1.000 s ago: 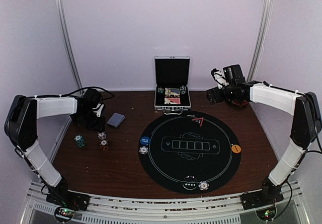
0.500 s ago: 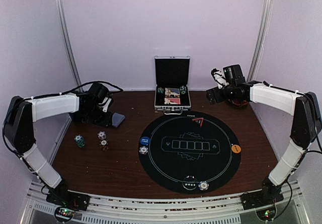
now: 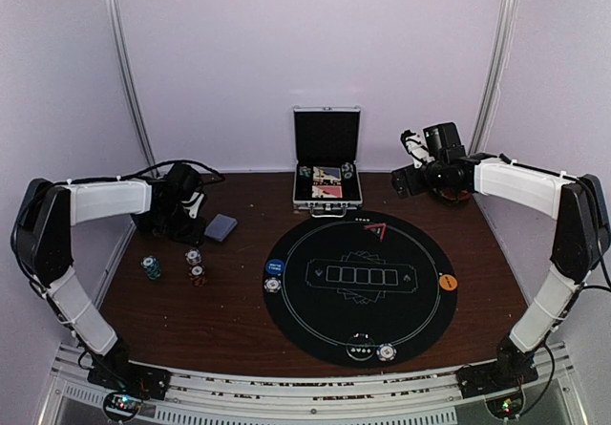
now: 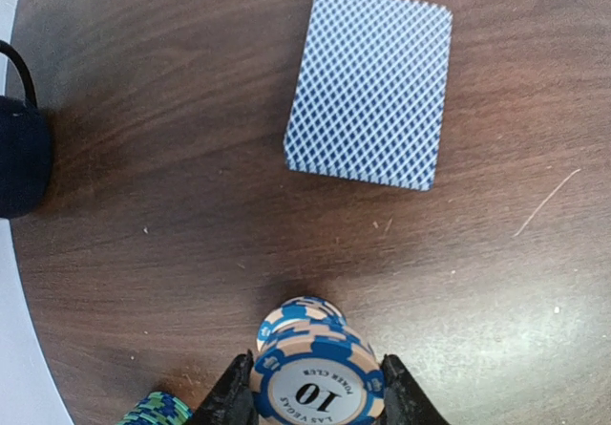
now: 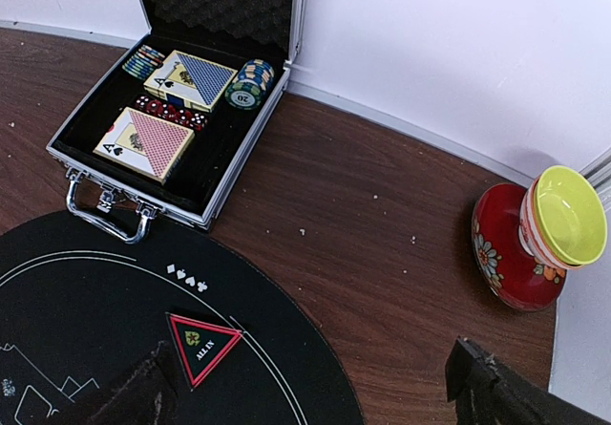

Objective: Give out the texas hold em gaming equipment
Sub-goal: Place the poker chips pile at the poker chips pile.

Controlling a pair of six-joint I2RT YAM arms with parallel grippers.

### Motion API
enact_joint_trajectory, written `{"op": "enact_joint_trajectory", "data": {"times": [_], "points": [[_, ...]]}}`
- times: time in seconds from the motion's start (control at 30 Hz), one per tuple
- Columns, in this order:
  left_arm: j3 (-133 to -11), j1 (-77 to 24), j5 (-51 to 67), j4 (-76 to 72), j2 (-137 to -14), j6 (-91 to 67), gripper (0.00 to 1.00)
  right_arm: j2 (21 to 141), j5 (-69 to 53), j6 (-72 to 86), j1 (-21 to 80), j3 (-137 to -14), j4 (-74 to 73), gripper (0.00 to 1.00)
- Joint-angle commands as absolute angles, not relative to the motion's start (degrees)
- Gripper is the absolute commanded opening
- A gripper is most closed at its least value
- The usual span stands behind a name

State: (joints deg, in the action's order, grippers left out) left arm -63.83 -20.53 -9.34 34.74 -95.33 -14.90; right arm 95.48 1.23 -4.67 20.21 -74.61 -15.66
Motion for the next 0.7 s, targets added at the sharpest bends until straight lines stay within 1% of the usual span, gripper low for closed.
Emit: {"op": "enact_joint_trajectory", "data": {"times": [0.0, 0.67], "points": [[-62.89, -19.95, -10.58, 33.6, -96.87, -14.96, 0.2, 95.45, 1.32, -4.84, 19.94, -74.9, -15.82, 1.0], [-61.83, -19.61, -11.91, 33.38, -99.5, -14.51, 0.2, 95.1, 0.79, -4.88, 19.89, -74.79, -15.95, 1.0]]}}
